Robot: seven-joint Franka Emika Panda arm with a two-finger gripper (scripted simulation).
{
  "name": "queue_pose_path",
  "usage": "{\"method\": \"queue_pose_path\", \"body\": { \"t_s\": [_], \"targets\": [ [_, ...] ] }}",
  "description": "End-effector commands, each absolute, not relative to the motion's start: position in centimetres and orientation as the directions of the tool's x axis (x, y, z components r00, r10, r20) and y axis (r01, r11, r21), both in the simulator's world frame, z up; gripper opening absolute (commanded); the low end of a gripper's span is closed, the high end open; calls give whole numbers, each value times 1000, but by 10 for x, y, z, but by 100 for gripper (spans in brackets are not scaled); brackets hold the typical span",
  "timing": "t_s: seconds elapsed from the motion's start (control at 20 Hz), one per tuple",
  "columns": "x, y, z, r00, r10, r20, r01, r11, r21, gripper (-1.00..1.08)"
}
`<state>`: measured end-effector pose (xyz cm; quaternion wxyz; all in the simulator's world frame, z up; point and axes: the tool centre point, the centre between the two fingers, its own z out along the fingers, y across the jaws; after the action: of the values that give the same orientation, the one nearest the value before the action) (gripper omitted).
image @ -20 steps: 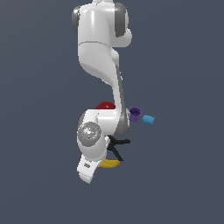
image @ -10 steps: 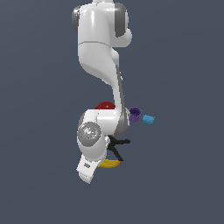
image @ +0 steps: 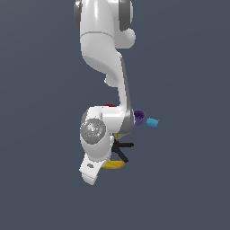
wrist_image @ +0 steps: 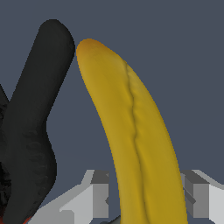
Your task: Pick up a designated object from a clutter of objects.
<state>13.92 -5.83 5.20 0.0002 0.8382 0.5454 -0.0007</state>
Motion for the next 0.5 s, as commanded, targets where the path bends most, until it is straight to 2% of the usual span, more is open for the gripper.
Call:
{"method": "queue_pose_path", "body": {
  "t_s": [0.0, 0.45],
  "targets": [
    [137, -54, 68, 404, 915, -1, 915, -404, 3, -100],
    [117, -30, 151, 403, 915, -2, 915, -403, 3, -100]
  ]
}}
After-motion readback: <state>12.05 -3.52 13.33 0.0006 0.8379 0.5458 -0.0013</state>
